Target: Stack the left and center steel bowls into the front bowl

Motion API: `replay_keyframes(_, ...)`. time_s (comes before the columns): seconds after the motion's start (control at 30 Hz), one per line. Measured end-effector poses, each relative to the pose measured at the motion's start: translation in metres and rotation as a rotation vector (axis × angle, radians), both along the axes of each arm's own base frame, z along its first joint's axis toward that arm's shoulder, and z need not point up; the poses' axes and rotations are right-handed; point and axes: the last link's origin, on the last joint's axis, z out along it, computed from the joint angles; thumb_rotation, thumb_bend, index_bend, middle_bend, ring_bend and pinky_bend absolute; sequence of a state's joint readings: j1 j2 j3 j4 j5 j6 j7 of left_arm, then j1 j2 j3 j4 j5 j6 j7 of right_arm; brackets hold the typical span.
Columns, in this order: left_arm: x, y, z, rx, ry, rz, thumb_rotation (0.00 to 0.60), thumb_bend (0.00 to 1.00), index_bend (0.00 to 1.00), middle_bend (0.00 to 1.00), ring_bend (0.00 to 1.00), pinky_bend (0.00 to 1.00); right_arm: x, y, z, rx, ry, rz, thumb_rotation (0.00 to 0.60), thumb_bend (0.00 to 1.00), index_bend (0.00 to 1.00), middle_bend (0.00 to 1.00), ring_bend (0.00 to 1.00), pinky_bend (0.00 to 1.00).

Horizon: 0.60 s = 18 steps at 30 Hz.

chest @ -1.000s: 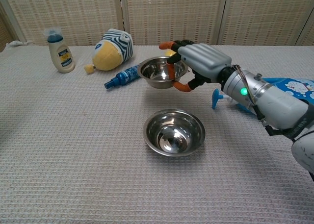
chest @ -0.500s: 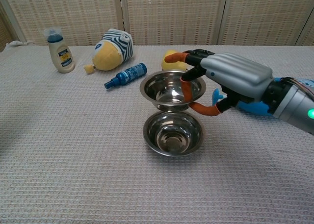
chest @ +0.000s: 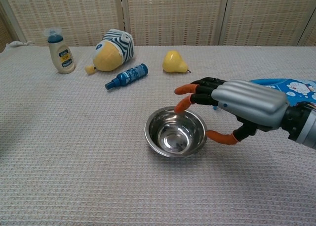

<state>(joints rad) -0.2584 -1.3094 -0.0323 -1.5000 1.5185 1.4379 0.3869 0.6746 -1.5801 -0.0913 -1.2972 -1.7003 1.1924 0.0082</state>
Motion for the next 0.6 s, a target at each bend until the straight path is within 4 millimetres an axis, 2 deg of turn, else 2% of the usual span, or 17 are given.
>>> replay_keyframes(0.1,0.001,-0.004,0.001,-0.001,-0.01,0.001,0.6,0.39,0.0,0.01,0.0,0.1,-0.002,0.001,0.011,-0.015,-0.02,-0.023,0.6,0.09,0.0,0.0,0.0,0.0)
replay_keyframes(0.27,-0.002,-0.017,0.007,-0.005,-0.047,0.017,0.6,0.39,0.0,0.0,0.0,0.1,-0.019,0.007,0.045,-0.081,-0.034,-0.096,0.6,0.08,0.0,0.0,0.0,0.0)
replay_keyframes(0.47,-0.019,-0.043,0.02,-0.001,-0.127,0.092,0.6,0.39,0.0,0.0,0.0,0.1,-0.066,0.021,0.094,-0.281,0.1,-0.261,0.6,0.08,0.0,0.0,0.0,0.0)
replay_keyframes(0.6,-0.03,-0.056,0.03,0.029,-0.142,0.133,0.6,0.39,0.0,0.0,0.0,0.1,-0.104,0.047,0.123,-0.455,0.216,-0.464,0.6,0.08,0.0,0.0,0.0,0.0)
